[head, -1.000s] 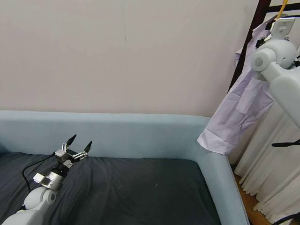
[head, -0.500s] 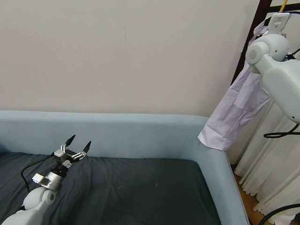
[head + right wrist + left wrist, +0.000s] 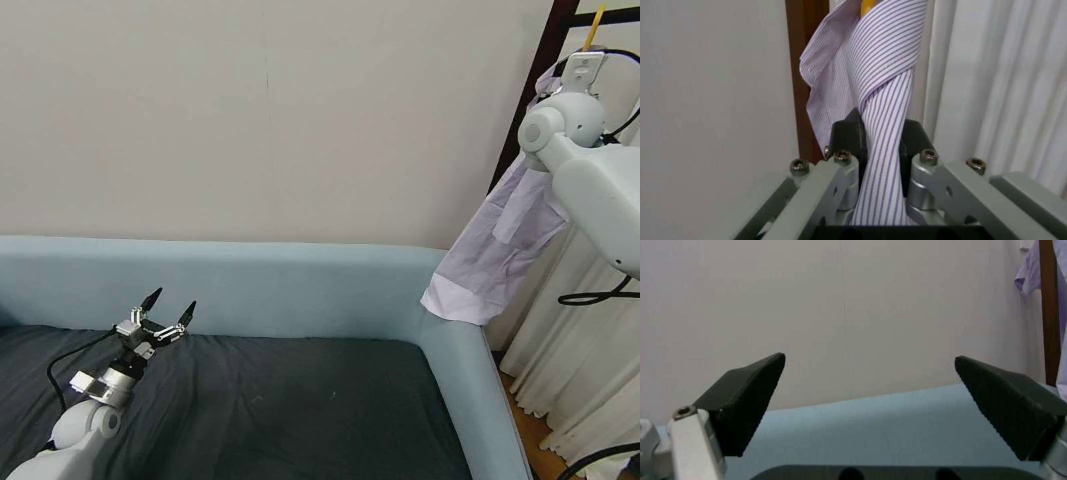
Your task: Pick up the clothes from the sofa and hang them on the clothes hanger.
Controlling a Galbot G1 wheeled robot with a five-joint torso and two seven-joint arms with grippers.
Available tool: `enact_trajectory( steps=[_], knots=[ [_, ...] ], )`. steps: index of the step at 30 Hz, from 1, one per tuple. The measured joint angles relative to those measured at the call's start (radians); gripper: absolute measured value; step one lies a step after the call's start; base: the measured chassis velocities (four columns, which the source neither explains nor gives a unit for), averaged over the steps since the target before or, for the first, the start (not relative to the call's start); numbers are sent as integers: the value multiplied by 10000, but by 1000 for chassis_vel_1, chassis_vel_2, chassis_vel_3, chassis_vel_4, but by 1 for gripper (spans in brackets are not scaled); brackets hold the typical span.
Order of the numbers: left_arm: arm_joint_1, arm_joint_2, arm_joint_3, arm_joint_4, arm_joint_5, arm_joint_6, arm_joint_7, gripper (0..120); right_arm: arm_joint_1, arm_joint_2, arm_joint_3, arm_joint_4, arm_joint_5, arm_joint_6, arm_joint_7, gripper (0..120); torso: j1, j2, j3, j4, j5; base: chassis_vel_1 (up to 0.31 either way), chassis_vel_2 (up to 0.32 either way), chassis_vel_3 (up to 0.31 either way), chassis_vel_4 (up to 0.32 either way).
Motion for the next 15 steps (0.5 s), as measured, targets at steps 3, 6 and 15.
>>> enact_trajectory(
  steps=[3,6,15],
  knots=[
    [-12,-47,0,-41,1,0,0,100,-126,-115,204,417,361,157,-124,18,0,1,0,-1,0,0,0,0,0],
    [-14,-110,6,-83,18,15,-1,100,-328,-344,296,1054,546,217,-119,28,0,0,0,5,0,0,0,0,0],
    [85,-184,-34,-172,74,27,-8,100,-1773,-1727,1374,4205,726,1551,-1424,63,-1,0,-1,1,0,0,0,0,0]
  ],
)
